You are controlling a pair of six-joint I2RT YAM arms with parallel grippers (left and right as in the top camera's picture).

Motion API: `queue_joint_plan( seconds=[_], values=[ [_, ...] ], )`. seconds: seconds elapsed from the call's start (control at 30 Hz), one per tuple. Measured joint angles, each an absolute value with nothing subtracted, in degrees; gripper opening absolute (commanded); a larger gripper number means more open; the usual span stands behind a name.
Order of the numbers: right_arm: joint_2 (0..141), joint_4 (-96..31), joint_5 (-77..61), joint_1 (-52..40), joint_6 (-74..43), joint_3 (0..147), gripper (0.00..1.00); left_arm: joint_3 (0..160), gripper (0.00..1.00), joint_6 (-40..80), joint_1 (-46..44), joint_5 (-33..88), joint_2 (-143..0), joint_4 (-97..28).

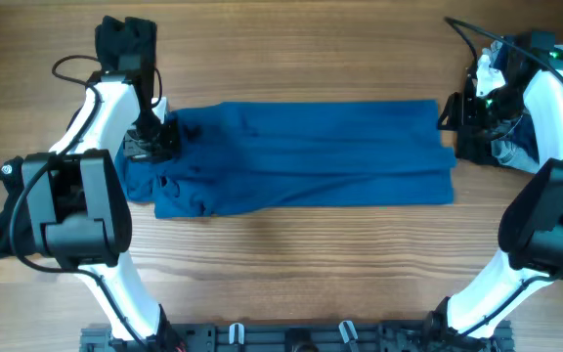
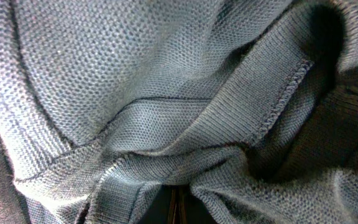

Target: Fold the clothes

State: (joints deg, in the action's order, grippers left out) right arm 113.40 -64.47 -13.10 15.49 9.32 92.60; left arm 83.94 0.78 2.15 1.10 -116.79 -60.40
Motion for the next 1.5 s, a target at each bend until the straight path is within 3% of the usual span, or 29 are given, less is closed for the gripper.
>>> queue_joint_plan(
  seconds=[0.1,0.17,0.3,0.37,0.47,0.9,1.5],
  values=[
    [113.4,-64.4,-13.2,15.5,9.3,92.6,0.73,84.2,0.08,1.2,2.2,0.7,-116.8,-62.1],
    [113.4,-64.4,-13.5,15.5,9.3,92.6,0.73,85.6,0.37,1.7,2.2,0.4,-116.3,-64.4],
    [113.4,-64.3,-13.7,15.5,9.5,92.6,0.74,87.5,0.58,2.1,2.2,0.3,-110.2,-66.1],
    [113.4,-64.0,-13.8,15.5,10.2,92.6,0.74,88.2,0.83,2.3,2.2,0.3,-105.0,-67.1],
    [113.4,-64.0,-13.9,15.5,10.9,92.6,0.74,88.5,1.0,2.7,2.2,0.2,-100.7,-67.3],
    [113.1,-50.5,-16.3,15.5,15.3,77.5,0.74,88.5,1.0,2.9,2.2,2.1,-97.4,-63.2],
    [111.2,-38.7,-18.5,15.6,13.1,68.9,0.74,88.5,1.0,2.9,2.2,2.3,-97.4,-63.1]
  ],
)
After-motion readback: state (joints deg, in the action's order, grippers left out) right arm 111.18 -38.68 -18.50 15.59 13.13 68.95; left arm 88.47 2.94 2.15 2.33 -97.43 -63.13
